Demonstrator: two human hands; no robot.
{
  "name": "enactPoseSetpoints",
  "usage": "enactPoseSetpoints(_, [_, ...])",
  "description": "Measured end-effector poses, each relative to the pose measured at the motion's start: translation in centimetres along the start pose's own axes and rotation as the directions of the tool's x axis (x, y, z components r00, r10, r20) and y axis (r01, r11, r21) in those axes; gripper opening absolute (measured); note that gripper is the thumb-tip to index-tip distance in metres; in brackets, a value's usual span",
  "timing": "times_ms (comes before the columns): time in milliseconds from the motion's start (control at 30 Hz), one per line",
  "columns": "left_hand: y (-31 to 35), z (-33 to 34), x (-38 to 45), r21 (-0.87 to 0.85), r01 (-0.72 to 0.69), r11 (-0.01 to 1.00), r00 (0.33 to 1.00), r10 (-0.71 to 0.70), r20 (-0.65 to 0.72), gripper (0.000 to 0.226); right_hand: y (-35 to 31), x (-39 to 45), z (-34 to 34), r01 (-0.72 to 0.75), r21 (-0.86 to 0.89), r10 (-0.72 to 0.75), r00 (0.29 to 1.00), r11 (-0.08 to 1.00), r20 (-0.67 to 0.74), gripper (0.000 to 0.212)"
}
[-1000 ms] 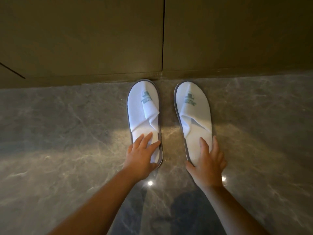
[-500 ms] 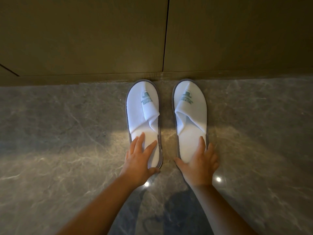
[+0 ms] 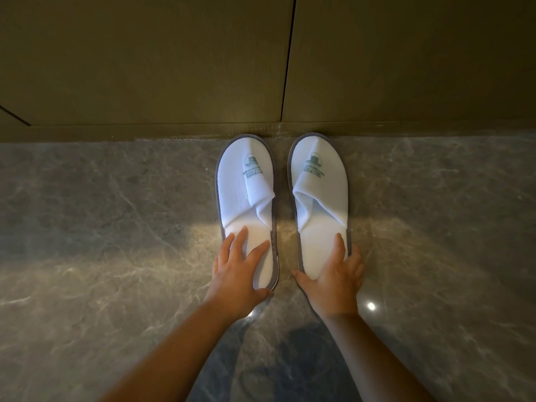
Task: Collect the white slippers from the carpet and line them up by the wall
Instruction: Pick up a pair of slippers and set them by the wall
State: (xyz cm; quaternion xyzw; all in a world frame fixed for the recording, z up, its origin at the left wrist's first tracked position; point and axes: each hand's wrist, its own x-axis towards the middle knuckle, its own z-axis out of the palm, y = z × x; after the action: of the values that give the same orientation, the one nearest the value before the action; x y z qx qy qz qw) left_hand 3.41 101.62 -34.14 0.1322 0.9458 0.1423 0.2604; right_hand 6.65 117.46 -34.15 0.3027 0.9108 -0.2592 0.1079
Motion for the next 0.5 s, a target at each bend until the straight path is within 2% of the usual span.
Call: enactPoseSetpoints(500, [0.14, -0.14, -0.03, 0.017, 0.011, 1.0, 1.0, -0.012, 0.015, 0.082, 0.22, 0.36, -0.19, -0.037, 0.032, 0.038, 0.998, 0.999, -0.042, 0.102])
